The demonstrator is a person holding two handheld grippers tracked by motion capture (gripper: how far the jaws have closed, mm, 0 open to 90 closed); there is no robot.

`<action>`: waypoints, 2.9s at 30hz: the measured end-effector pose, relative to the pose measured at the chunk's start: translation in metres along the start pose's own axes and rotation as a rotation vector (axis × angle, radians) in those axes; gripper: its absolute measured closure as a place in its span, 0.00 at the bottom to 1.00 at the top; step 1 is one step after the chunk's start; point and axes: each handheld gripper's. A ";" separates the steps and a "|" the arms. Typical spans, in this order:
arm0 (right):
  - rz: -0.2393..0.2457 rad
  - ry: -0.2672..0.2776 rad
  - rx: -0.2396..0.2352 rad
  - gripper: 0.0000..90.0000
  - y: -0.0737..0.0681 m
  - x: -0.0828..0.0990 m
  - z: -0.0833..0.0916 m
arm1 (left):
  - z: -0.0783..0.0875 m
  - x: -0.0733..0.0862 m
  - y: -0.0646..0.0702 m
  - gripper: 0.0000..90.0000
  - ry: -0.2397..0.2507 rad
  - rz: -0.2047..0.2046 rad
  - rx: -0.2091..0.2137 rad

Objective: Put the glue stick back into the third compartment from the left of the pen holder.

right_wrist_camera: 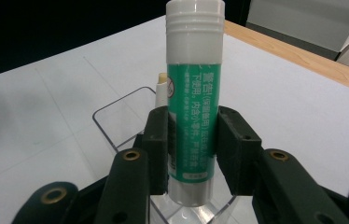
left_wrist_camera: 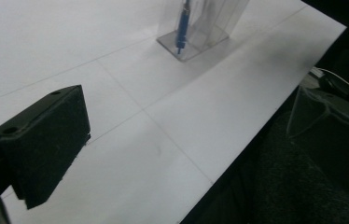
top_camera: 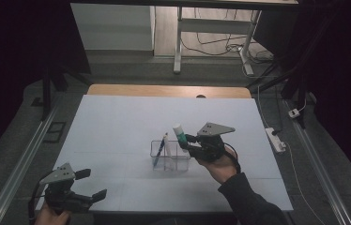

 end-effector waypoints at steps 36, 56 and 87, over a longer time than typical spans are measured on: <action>-0.023 -0.127 0.031 0.72 0.001 0.027 -0.034 | -0.003 0.002 0.000 0.00 -0.072 -0.010 -0.071; -0.023 -0.121 -0.002 0.53 0.002 0.021 -0.024 | -0.002 0.002 0.000 0.00 -0.070 -0.005 -0.080; 0.012 -0.160 -0.044 0.13 -0.004 0.018 0.004 | -0.002 0.002 -0.002 0.00 -0.081 0.006 -0.082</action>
Point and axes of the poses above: each handheld gripper's, and its own axes: z roughly backward along the jaws, x roughly out of its underside, y roughly to its right, and after that the axes turned 9 degrees about -y, right-handed
